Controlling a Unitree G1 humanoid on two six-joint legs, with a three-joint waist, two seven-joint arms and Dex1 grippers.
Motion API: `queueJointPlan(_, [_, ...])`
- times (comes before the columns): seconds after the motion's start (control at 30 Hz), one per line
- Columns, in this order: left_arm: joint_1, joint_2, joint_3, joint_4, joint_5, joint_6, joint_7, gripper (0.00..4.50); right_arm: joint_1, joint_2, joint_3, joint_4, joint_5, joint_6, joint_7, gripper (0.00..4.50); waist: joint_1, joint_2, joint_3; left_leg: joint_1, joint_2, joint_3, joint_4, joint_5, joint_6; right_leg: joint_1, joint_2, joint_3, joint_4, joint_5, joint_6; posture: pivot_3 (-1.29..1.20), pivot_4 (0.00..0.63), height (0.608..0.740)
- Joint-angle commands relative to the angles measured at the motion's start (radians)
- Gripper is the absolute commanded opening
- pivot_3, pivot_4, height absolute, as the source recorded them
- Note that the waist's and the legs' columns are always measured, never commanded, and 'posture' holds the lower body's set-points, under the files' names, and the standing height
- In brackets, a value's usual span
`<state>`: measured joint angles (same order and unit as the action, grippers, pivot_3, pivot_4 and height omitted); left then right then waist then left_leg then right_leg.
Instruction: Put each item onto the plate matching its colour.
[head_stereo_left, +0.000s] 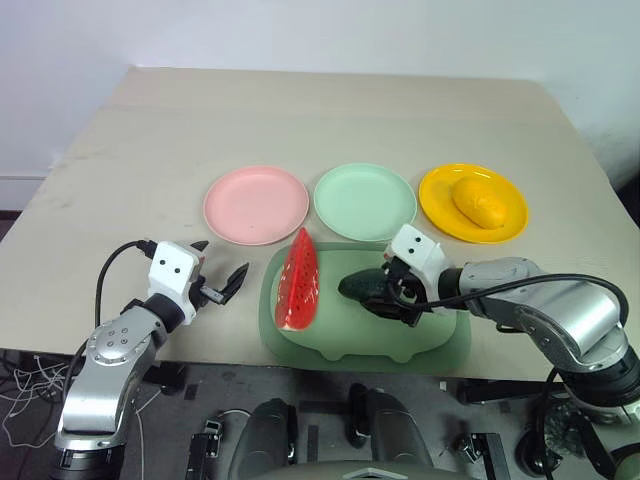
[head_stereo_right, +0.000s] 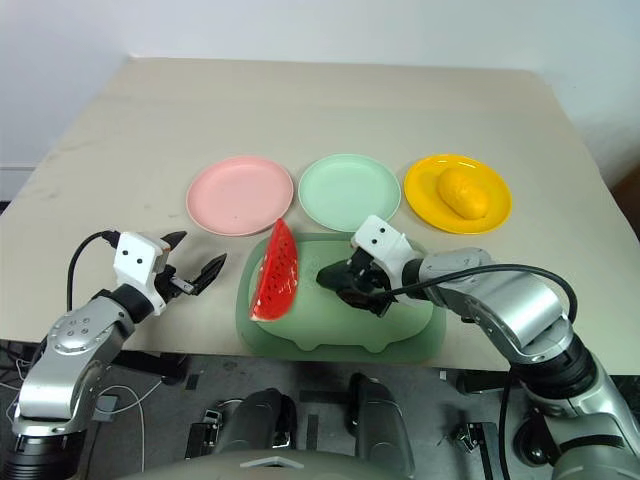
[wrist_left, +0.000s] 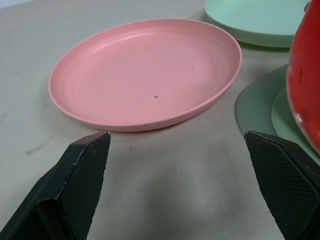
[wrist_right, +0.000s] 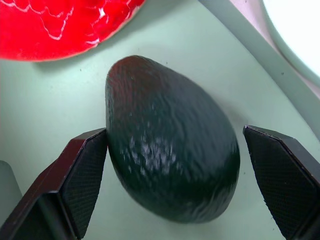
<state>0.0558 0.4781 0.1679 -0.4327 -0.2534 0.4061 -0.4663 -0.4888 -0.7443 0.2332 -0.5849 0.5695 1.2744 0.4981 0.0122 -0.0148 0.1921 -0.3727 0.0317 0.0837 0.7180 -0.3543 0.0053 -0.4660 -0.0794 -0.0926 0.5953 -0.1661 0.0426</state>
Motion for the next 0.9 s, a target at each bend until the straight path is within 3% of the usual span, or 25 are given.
queueJointPlan(0.03, [-0.005, -0.003, -0.006, -0.016, 0.005, -0.020, 0.005, 4.50, 0.002, 0.010, 0.003, -0.004, -0.015, -0.007, -0.003, 4.49, 0.000, 0.000, 0.000, 0.000, 0.000, 0.000, 0.000, 0.000, 0.000, 0.000, 0.000, 0.000, 0.000, 0.000, 0.000, 0.00, 0.150, 0.740])
queueJointPlan(0.13, [-0.013, -0.007, -0.007, -0.008, 0.008, -0.023, 0.006, 4.50, 0.001, 0.020, -0.001, 0.005, -0.022, -0.010, 0.000, 4.49, 0.000, 0.000, 0.000, 0.000, 0.000, 0.000, 0.000, 0.000, 0.000, 0.000, 0.000, 0.000, 0.000, 0.000, 0.000, 0.00, 0.150, 0.740])
queueJointPlan(0.33, [-0.012, -0.009, -0.006, -0.006, 0.009, -0.028, 0.007, 4.50, -0.001, 0.027, -0.009, 0.017, -0.032, -0.023, 0.004, 3.16, 0.000, 0.000, 0.000, 0.000, 0.000, 0.000, 0.000, 0.000, 0.000, 0.000, 0.000, 0.000, 0.000, 0.000, 0.000, 0.00, 0.150, 0.740])
queueJointPlan(0.6, [-0.009, -0.006, -0.001, -0.007, 0.009, -0.029, 0.009, 4.50, -0.073, 0.031, -0.047, 0.075, -0.059, -0.098, 0.030, 3.13, 0.000, 0.000, 0.000, 0.000, 0.000, 0.000, 0.000, 0.000, 0.000, 0.000, 0.000, 0.000, 0.000, 0.000, 0.000, 0.00, 0.150, 0.740])
queueJointPlan(0.73, [-0.010, -0.002, 0.000, -0.006, 0.008, -0.026, 0.007, 4.50, -0.206, 0.051, -0.069, 0.238, -0.096, -0.161, 0.040, 3.13, -0.003, 0.000, 0.000, 0.000, 0.000, 0.000, 0.000, 0.000, 0.000, 0.000, 0.000, 0.000, 0.000, 0.000, 0.000, 0.00, 0.150, 0.740])
queueJointPlan(0.9, [-0.020, 0.001, -0.002, -0.006, 0.008, -0.022, 0.007, 4.50, -0.327, 0.099, 0.017, 0.530, -0.237, -0.353, 0.070, 3.13, -0.002, 0.000, 0.000, 0.000, -0.001, 0.000, -0.001, 0.000, 0.000, 0.000, 0.000, 0.000, 0.000, 0.000, 0.000, 0.00, 0.150, 0.740])
